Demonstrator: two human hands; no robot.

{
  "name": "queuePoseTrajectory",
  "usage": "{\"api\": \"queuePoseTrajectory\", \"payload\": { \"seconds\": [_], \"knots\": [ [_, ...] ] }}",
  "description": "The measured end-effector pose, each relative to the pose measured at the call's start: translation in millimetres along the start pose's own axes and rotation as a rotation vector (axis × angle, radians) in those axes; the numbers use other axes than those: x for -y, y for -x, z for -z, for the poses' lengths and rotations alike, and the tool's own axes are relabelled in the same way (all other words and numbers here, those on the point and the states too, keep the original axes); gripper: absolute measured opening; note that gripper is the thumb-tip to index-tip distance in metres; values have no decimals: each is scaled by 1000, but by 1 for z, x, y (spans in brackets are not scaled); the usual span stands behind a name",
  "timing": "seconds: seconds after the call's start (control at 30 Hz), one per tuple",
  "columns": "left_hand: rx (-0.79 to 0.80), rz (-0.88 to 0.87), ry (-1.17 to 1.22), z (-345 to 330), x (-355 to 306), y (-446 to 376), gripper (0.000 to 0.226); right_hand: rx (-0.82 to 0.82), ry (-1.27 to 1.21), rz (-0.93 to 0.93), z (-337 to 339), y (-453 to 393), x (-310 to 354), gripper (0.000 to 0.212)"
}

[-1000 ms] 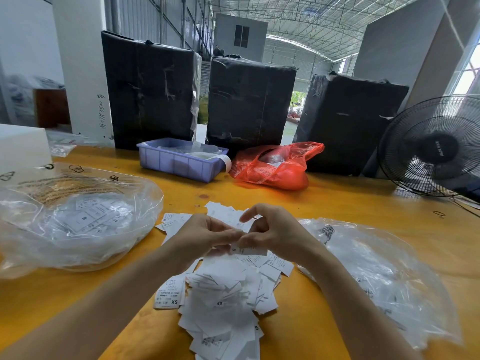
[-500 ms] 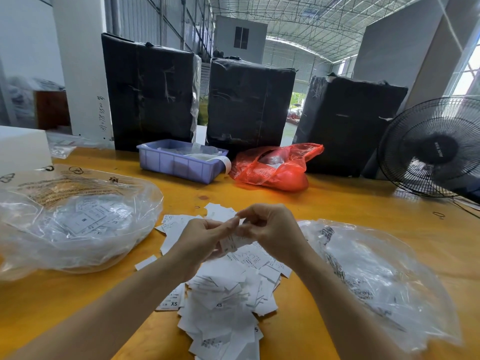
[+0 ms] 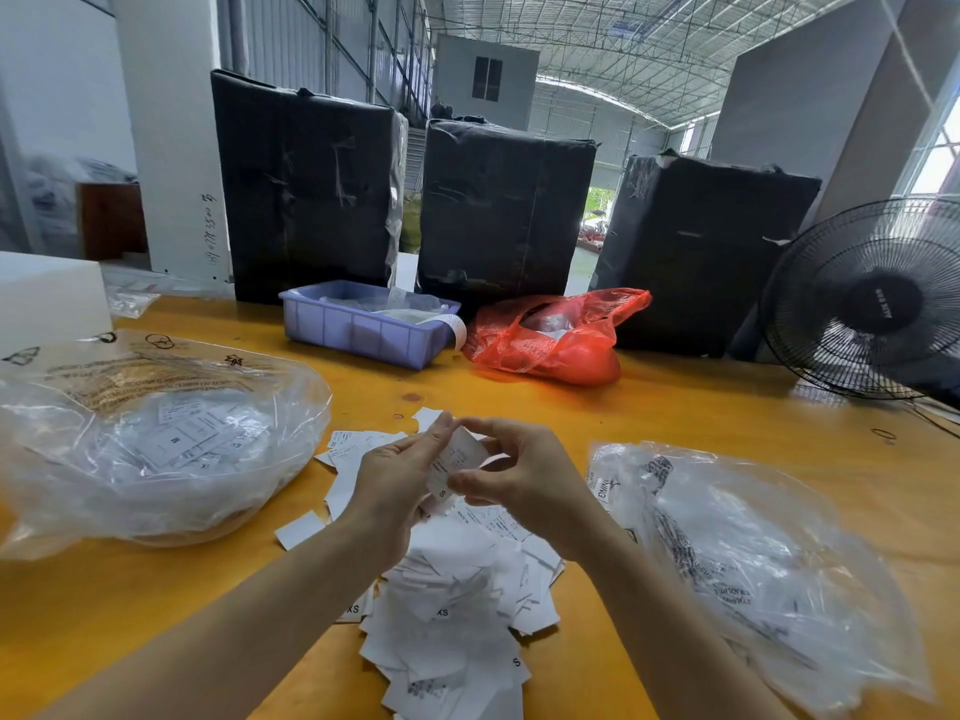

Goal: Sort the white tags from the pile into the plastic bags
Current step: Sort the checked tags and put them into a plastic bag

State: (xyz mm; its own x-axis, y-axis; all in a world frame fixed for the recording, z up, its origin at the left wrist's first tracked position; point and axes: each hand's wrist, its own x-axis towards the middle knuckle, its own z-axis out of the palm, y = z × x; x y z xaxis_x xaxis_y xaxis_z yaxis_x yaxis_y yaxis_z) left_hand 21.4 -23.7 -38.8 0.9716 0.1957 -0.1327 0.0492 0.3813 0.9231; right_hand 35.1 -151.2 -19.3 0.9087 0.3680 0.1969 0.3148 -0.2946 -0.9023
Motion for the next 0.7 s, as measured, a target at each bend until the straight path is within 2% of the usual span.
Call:
{"api": "queuePoseTrajectory", "payload": {
  "seconds": [0.07,0.17,0.27,0.4,0.53,0.7],
  "knots": [
    [-5,1,8,0,0,0,27,-24,-46,12,1,0,-1,50],
    [12,25,-20,2,-3,-1,23,-108,-75,44,3,-2,-3,30],
    [78,44,-139,7,-7,-4,18,-162,-63,55,7,-4,-5,12],
    [157,10,-290,14,-13,-7,22,-185,-64,17,12,-5,-10,8],
    [177,40,-300,18,-16,-10,42,-230,-65,14,13,-6,-12,7],
    [174,0,-337,21,-13,-11,23,-225,-33,28,12,-6,-11,8]
  ]
}}
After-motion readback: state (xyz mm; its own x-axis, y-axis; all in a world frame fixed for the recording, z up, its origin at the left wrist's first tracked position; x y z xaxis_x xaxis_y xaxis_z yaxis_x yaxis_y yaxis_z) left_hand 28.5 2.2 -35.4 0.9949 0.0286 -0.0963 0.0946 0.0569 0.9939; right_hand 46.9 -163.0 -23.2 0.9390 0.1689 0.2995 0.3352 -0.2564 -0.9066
